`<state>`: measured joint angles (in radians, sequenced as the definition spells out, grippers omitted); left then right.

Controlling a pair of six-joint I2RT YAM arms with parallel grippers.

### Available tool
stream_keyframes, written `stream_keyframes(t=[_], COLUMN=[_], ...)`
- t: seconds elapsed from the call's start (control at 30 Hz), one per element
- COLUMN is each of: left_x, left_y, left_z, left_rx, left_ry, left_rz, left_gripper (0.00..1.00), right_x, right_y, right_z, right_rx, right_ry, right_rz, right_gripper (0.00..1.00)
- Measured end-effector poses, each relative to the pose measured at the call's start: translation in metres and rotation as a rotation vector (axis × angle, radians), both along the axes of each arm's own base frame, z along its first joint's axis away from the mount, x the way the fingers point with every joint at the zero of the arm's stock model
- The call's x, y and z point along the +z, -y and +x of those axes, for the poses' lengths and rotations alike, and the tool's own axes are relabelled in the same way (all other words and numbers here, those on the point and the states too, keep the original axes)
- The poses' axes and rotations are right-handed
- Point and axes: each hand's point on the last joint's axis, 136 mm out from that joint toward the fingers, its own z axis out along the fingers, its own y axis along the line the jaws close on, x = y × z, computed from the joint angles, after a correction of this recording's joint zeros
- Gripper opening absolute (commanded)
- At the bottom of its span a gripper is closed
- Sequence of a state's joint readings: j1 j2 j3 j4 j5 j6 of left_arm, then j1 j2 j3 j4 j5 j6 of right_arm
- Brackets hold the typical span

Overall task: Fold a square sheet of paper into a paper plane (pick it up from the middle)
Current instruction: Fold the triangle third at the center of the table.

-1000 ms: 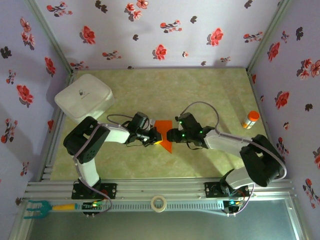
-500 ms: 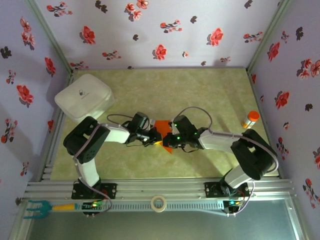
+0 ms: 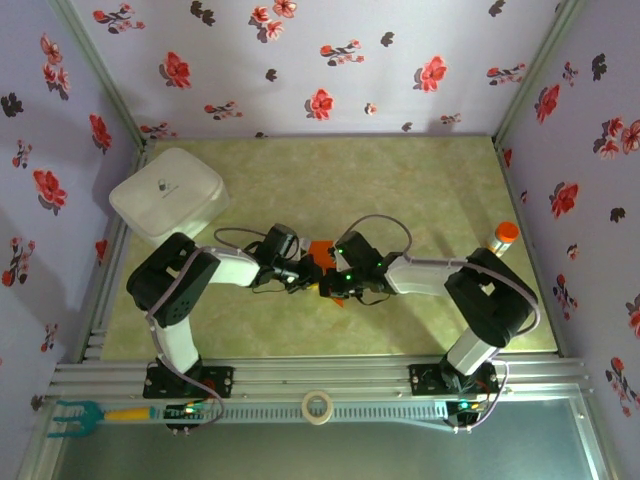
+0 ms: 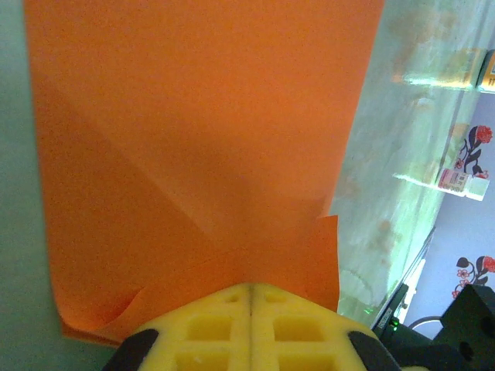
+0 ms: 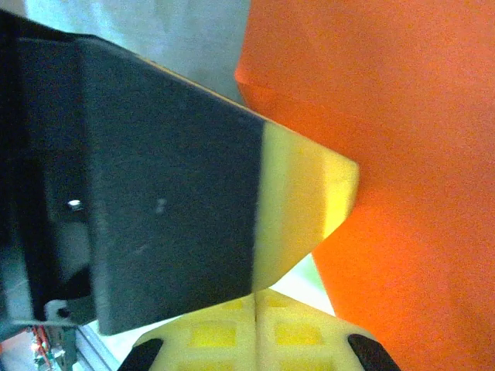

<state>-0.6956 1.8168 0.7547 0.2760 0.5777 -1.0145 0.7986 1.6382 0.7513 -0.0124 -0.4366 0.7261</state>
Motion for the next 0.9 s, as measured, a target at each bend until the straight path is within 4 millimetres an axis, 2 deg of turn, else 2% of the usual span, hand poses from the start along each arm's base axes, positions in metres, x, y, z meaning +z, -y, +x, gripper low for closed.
stream_keyframes(t=[0.2,0.9], left_x=[0.000,-0.001], left_y=[0.000,0.000], left_z=[0.000,0.000], left_rx=[0.000,0.001], left_ry=[-0.001,-0.005], left_rz=[0.001,0.003], left_gripper=[0.00,0.00], right_x=[-0.015,-0.016], right_y=[0.006,0.011], right_z=[-0.001,-0.003], right_rx=[-0.011,-0.045], right_ry=[-0.022,-0.015], right_rz=[-0.047,0.063], right_gripper=[0.02,0.07])
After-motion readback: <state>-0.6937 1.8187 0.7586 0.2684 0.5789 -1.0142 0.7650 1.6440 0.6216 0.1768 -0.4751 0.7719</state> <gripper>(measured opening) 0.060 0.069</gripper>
